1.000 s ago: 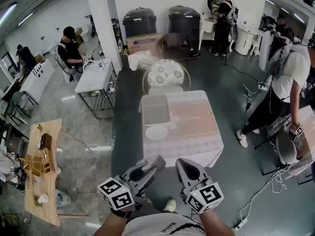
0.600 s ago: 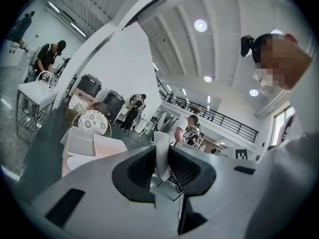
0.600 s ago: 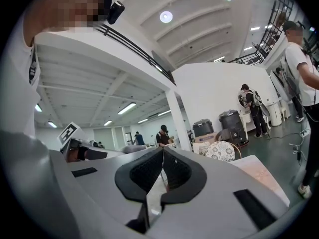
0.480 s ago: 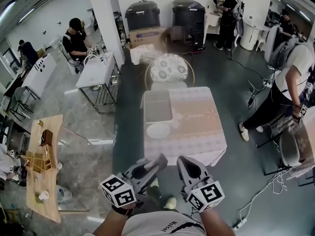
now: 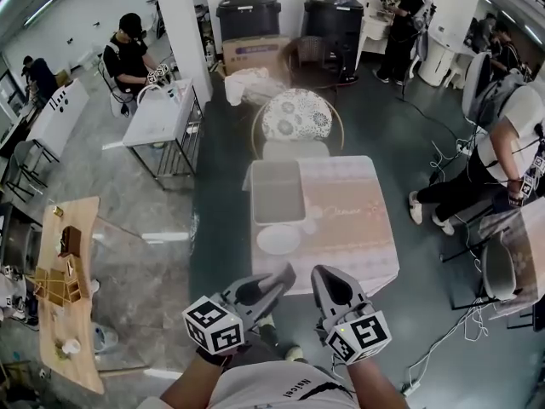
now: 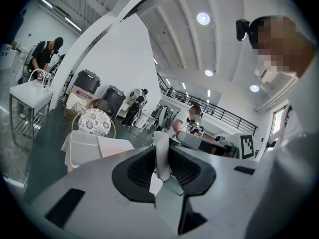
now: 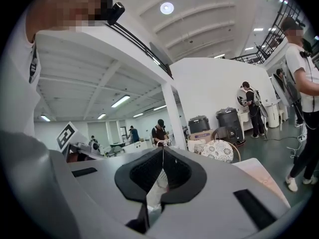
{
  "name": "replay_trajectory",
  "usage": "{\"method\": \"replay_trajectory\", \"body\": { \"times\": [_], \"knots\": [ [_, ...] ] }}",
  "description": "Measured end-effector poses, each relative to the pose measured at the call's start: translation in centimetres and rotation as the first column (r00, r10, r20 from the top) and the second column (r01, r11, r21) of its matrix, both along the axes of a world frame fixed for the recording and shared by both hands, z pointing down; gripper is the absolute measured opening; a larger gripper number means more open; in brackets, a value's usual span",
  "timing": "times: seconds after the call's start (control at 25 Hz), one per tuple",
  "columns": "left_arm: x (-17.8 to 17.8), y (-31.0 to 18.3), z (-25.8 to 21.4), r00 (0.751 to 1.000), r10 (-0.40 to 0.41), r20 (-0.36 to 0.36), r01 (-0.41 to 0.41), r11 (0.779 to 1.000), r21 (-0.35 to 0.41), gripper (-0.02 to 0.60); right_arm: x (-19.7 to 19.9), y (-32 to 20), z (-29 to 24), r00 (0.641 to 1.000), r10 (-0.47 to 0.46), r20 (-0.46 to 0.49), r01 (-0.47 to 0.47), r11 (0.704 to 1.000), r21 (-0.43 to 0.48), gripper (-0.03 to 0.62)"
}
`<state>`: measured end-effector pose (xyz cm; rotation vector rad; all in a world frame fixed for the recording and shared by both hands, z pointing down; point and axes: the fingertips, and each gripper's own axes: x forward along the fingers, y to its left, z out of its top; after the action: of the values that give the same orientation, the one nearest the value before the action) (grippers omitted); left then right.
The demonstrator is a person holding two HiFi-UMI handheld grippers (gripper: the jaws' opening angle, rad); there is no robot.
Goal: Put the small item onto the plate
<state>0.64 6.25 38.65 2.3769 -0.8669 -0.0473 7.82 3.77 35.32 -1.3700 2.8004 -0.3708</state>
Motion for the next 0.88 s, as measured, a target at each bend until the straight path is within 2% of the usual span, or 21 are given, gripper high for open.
{"method": "replay_trajectory", "body": {
  "times": [0.2,0.44,0.88],
  "knots": [
    [-1.7,-4.8,3.7,0.997,0.040,0.064,-0.038,0.999,-0.030,0.086,-2.2,-4.3,1.7,0.999,0.005,-0.054,-0.007,1.000,-0.029,0.015],
    [-2.8,-8.1,7.5,0.991,0.101,0.082,-0.095,0.992,-0.083,0.086,-3.4,-7.6,3.6,0.995,0.050,-0.086,-0.055,0.996,-0.064,0.015],
    [-2.5,-13.9,16.5,0.980,0.147,0.132,-0.115,0.968,-0.225,0.086,-3.4,-13.6,10.2,0.992,0.043,-0.118,-0.060,0.987,-0.149,0.015]
  ]
}}
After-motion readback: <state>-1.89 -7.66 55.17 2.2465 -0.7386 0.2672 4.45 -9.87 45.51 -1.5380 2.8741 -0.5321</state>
